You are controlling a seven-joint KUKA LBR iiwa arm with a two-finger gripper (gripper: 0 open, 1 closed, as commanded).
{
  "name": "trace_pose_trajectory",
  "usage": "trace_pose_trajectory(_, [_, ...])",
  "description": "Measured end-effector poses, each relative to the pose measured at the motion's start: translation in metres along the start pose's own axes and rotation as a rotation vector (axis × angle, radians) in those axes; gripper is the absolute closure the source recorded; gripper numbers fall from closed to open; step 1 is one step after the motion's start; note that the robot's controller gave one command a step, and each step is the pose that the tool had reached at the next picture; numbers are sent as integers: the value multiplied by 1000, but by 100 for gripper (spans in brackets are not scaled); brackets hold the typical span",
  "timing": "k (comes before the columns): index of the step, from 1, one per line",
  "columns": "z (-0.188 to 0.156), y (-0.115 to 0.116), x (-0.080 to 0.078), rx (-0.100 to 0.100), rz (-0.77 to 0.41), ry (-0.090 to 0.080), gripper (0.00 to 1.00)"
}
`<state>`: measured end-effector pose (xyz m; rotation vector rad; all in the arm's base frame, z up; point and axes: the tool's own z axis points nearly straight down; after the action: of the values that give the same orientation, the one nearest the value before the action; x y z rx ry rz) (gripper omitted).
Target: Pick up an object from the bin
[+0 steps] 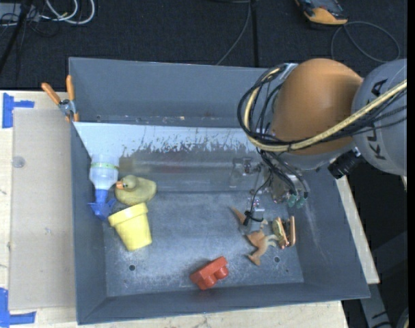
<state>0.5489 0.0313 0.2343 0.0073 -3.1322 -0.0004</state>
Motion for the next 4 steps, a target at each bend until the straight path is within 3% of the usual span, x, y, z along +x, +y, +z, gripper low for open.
trace_pose_trajectory(1, [-2,0,0,0,0,-2,0])
trace_pose_trajectory(2, [9,-19,-10,-1,-48,-6,0])
trace_pose_trajectory(3, [39,-45,-10,3,-113,-14,0])
trace_pose_trajectory(4, [106,-45,42,-2,-95,-6,0])
